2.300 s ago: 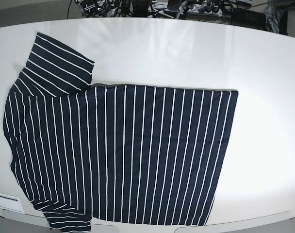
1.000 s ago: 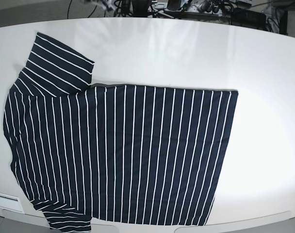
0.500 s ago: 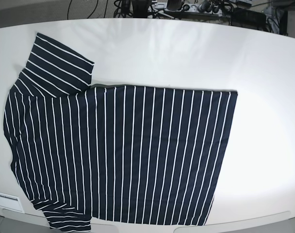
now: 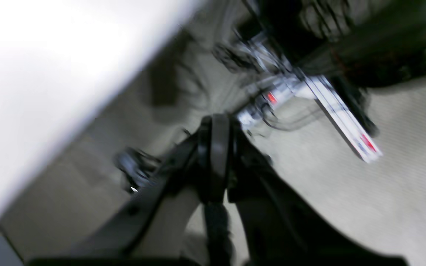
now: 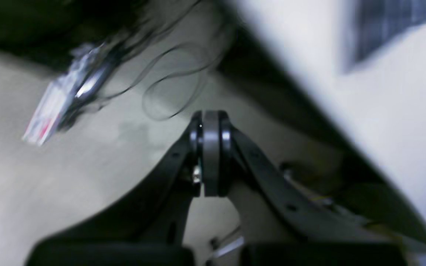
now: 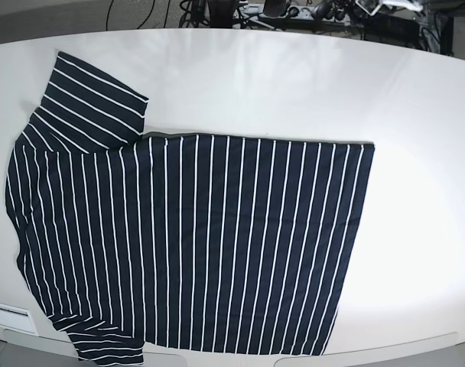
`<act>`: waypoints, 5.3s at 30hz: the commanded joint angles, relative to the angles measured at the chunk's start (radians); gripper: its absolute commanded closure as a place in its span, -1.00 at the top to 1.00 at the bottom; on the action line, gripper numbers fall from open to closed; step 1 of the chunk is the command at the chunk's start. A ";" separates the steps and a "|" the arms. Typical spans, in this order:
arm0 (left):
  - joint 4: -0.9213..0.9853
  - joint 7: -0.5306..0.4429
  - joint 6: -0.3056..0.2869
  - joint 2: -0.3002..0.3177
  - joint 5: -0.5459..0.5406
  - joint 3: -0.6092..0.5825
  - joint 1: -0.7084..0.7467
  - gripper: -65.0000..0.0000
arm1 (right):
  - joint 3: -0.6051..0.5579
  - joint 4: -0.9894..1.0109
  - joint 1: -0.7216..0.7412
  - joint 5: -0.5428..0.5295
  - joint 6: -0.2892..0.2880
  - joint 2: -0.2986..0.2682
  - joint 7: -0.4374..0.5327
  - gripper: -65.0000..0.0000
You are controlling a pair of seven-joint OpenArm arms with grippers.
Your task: Fold the T-shirt properly
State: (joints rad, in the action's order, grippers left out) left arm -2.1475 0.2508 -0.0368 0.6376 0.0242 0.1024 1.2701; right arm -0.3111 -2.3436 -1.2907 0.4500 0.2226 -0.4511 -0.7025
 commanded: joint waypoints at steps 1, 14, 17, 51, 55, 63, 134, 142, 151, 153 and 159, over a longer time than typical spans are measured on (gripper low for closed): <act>-0.037 -0.017 0.004 0.005 0.002 0.023 0.017 -1.00 | -0.002 -0.013 -0.018 0.016 0.008 -0.001 -0.011 -1.00; -0.108 -0.019 -0.111 0.113 0.106 0.082 -0.211 -1.00 | -0.002 -0.013 0.082 0.155 -0.058 -0.001 0.125 -1.00; -0.063 -0.049 -0.177 0.150 0.107 0.081 -0.300 -1.00 | -0.002 -0.013 0.178 0.051 -0.133 -0.001 0.153 -1.00; 0.592 -0.318 -0.376 0.455 0.393 -0.924 -1.376 0.12 | -0.002 0.069 0.438 -0.166 -0.283 0.000 0.194 -1.00; 0.624 -0.330 -0.364 0.430 0.413 -1.012 -1.456 0.12 | -0.002 0.069 0.438 -0.157 -0.283 0.000 0.193 -1.00; 0.664 -0.325 -0.364 0.366 0.412 -1.067 -1.517 -0.28 | -0.001 0.069 0.438 -0.079 -0.282 -0.001 0.186 -0.64; -0.017 -0.051 -0.204 0.880 0.388 -1.067 -1.168 -1.00 | 0.430 -0.013 0.022 -0.069 -0.186 -0.115 0.097 -1.00; -0.014 0.061 -0.003 0.786 0.526 -1.054 -1.249 -1.00 | 0.430 -0.013 0.195 -0.121 -0.208 -0.161 0.188 -1.00; 0.171 -0.011 -0.003 0.639 0.525 -1.054 -1.444 -1.00 | 0.430 0.087 0.483 -0.305 -0.332 -0.279 0.303 -1.00; 0.213 -0.017 -0.003 0.614 0.520 -1.054 -1.493 -1.00 | 0.430 0.134 0.550 -0.348 -0.362 -0.299 0.318 -1.00; 0.293 -0.011 0.018 0.585 0.508 -1.054 -1.571 -1.00 | 0.430 0.232 0.700 -0.466 -0.438 -0.345 0.326 -1.00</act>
State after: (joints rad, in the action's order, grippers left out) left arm -1.8442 0.2420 -0.0425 1.2037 0.5285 -0.9627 -0.2825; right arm 0.1078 -2.1006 -0.5976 -0.0231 -0.2348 -0.7757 -0.3965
